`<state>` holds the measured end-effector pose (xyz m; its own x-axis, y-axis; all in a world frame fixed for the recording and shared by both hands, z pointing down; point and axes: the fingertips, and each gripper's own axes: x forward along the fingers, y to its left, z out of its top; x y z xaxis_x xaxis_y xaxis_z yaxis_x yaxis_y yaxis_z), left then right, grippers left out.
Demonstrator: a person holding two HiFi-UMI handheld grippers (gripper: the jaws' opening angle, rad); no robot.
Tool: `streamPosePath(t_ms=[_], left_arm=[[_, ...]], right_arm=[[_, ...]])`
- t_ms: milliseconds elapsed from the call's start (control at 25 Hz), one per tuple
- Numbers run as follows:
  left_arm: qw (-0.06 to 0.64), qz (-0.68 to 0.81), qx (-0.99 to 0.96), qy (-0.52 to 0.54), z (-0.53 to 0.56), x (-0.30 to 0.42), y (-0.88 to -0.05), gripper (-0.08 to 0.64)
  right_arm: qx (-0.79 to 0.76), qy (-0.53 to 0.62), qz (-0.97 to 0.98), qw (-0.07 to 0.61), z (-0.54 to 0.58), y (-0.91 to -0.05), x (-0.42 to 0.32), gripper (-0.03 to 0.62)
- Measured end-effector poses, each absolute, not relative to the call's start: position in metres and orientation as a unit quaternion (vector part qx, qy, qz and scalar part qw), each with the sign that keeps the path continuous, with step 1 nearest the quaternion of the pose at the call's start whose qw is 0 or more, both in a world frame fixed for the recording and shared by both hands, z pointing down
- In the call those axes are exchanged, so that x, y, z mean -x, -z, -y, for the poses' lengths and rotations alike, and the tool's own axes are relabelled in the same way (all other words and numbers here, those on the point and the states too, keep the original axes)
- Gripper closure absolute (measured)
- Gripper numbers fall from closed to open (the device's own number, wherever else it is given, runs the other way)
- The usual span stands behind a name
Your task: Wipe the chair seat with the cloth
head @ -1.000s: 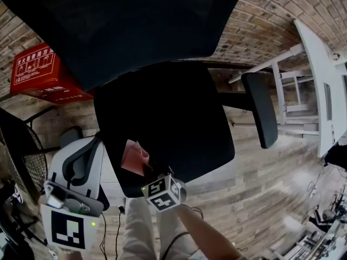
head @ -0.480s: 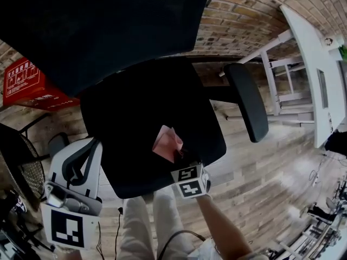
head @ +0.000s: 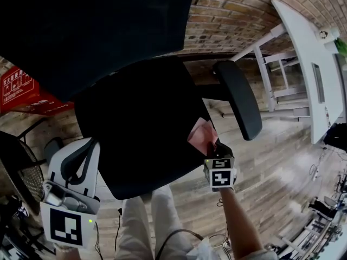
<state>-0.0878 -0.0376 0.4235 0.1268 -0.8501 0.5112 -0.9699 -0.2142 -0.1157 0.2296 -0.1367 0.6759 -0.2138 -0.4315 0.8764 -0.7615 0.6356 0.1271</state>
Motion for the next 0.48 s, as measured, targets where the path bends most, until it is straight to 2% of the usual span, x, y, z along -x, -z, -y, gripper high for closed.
streamPosePath(t_ms=[200, 480], left_arm=[[0.119, 0.611, -0.743, -0.246, 0.038, 0.088, -0.421, 0.541], [0.116, 0.608, -0.743, -0.254, 0.027, 0.100, -0.421, 0.541]], right_arm=[[-0.420, -0.189, 0.746, 0.482, 0.141, -0.673, -0.246, 0.538], [-0.418, -0.232, 0.745, 0.466, 0.110, -0.684, -0.224, 0.538]])
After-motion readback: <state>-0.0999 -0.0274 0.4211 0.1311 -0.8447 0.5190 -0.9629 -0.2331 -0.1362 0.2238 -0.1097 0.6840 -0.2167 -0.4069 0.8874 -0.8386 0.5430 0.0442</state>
